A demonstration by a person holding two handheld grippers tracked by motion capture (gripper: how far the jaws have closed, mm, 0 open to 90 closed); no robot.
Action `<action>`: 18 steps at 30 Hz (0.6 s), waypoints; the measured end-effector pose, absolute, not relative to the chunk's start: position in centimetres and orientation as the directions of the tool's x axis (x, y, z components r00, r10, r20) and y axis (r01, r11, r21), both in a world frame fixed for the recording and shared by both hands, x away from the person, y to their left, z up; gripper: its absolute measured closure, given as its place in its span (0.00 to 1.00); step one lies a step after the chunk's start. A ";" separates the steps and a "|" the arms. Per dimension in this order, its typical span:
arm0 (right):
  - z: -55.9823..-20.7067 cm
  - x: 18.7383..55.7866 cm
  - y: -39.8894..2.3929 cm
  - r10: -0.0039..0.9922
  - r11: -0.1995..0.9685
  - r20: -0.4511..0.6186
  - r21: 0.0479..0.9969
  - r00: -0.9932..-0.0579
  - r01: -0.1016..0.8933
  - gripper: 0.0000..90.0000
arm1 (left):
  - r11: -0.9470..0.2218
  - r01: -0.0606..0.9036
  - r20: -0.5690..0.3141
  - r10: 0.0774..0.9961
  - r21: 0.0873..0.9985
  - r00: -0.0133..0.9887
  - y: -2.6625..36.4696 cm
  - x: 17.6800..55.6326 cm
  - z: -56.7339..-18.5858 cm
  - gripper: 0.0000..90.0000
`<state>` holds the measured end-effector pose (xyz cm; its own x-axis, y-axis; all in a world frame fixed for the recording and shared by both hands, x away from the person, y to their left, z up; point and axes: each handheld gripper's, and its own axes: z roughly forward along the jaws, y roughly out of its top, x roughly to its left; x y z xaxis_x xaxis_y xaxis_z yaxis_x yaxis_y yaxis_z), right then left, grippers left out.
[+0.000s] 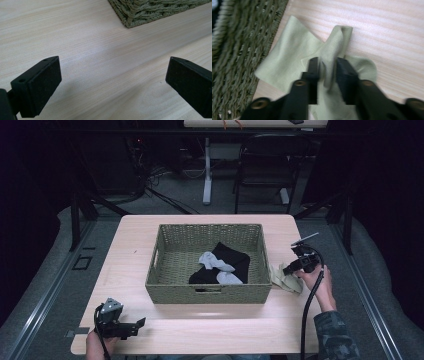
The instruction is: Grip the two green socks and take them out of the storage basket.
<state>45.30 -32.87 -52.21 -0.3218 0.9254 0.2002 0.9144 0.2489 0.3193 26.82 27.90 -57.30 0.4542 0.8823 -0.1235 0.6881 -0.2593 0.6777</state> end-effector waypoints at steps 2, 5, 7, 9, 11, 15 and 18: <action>-52.0 45.1 -32.8 0.926 0.247 0.197 0.331 -0.323 0.911 0.65 | -0.258 0.687 -0.124 0.882 0.679 0.454 27.9 26.8 -57.3 0.00; -51.0 44.3 -32.9 0.922 0.249 0.192 0.369 -0.336 0.896 0.48 | -0.259 0.687 -0.126 0.881 0.679 0.457 27.9 26.8 -57.3 0.00; -50.8 44.1 -33.0 0.919 0.254 0.193 0.376 -0.343 0.891 0.44 | -0.261 0.688 -0.124 0.881 0.677 0.457 27.9 26.8 -57.3 0.00; -50.1 43.2 -33.2 0.910 0.267 0.196 0.398 -0.366 0.878 0.34 | -0.259 0.689 -0.125 0.882 0.677 0.455 27.9 26.8 -57.3 0.00; -49.9 42.8 -33.2 0.907 0.274 0.191 0.406 -0.374 0.872 0.31 | -0.260 0.689 -0.124 0.882 0.677 0.455 27.9 26.8 -57.3 0.00; -49.0 41.1 -33.5 0.891 0.310 0.180 0.430 -0.417 0.848 0.19 | -0.262 0.688 -0.122 0.882 0.677 0.456 27.9 26.9 -57.3 0.00; -48.6 39.2 -33.5 0.889 0.334 0.147 0.439 -0.433 0.834 0.07 | -0.262 0.689 -0.123 0.882 0.676 0.456 27.8 26.9 -57.3 0.00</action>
